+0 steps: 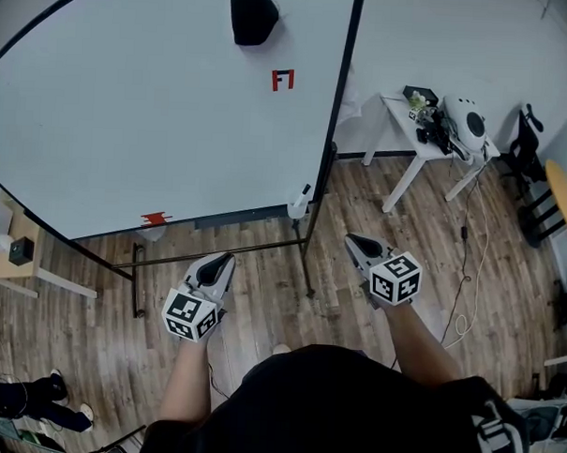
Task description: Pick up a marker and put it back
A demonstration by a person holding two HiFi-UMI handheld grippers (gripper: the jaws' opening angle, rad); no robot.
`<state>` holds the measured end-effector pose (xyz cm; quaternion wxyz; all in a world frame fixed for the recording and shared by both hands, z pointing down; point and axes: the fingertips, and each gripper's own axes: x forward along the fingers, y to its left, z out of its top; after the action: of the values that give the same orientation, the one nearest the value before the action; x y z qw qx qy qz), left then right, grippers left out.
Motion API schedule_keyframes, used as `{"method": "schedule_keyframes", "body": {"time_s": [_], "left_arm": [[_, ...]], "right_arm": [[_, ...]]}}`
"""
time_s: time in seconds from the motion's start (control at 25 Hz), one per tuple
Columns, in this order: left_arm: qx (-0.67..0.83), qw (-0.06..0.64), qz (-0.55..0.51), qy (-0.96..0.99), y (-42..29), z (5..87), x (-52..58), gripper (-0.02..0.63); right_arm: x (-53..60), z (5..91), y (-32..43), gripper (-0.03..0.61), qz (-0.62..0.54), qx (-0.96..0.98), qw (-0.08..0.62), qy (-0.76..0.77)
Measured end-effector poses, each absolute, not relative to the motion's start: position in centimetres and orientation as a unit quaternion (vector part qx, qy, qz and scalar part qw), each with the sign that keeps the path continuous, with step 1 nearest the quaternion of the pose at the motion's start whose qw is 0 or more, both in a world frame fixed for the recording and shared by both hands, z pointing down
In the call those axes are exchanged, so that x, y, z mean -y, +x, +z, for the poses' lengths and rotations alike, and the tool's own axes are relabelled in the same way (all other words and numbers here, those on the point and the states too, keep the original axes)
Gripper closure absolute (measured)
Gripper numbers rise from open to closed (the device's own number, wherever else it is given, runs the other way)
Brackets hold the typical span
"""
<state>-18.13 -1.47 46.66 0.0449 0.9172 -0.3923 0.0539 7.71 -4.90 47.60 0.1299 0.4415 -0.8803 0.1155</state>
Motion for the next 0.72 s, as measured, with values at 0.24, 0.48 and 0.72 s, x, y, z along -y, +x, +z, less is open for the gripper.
{"method": "schedule_keyframes", "body": {"time_s": [0.24,0.48,0.72], "left_arm": [[0.384,0.048,0.064,0.92,-18.4,46.8,1.6,0.581],[0.369,0.042,0.081,0.925,-17.5,46.9,2.8,0.581],[0.355,0.044,0.092,0.929,-16.0,47.4,4.9,0.581]], "right_arm": [[5.5,47.8,7.6,0.581,0.121,0.878,0.122,0.446],[6.9,48.4,8.6,0.581,0.132,0.873,0.113,0.456],[9.1,48.7,9.4,0.581,0.135,0.871,0.107,0.461]]}}
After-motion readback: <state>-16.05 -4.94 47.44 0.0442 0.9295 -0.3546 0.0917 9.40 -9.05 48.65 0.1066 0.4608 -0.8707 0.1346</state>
